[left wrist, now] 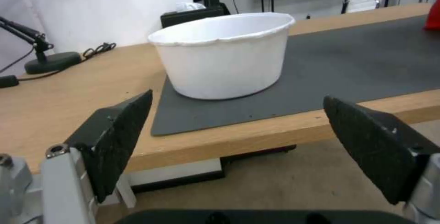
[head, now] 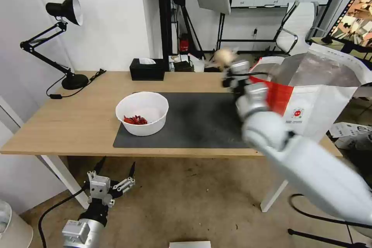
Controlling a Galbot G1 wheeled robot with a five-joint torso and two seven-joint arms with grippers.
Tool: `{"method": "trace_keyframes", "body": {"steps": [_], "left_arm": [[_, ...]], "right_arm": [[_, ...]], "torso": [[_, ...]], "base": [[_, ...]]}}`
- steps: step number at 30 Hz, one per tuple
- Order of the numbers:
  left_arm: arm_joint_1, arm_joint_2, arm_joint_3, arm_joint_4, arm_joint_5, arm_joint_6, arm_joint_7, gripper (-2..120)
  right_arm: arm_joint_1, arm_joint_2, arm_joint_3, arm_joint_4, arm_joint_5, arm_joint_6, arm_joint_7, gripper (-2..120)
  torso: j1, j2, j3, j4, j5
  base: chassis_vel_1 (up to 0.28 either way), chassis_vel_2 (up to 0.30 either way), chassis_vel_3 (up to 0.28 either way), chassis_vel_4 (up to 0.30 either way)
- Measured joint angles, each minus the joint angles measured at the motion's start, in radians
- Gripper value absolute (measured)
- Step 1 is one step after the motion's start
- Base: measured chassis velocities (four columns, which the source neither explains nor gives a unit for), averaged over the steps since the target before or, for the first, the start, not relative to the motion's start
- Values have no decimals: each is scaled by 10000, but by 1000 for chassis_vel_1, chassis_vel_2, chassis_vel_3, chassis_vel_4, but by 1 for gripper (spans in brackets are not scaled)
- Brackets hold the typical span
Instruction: Pick up the trash from the table and place it into the takeout bag.
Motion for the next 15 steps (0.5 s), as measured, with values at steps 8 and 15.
{"method": "trace_keyframes", "body": {"steps": [8,15], "left_arm": [[20,-148,280,-81,253,-1,16,100],[31,-215,431,-156,342,9,21,100]], "right_arm": [[-494,-1027,1401,47,1851,-697,1208,5],[-381,-1049,1485,-488,3862,-975,2099,4]], "torso": [[0,0,1,-1,-1],[2,-1,3,4,-1]], "base": [[0,0,0,0],[0,0,0,0]]}}
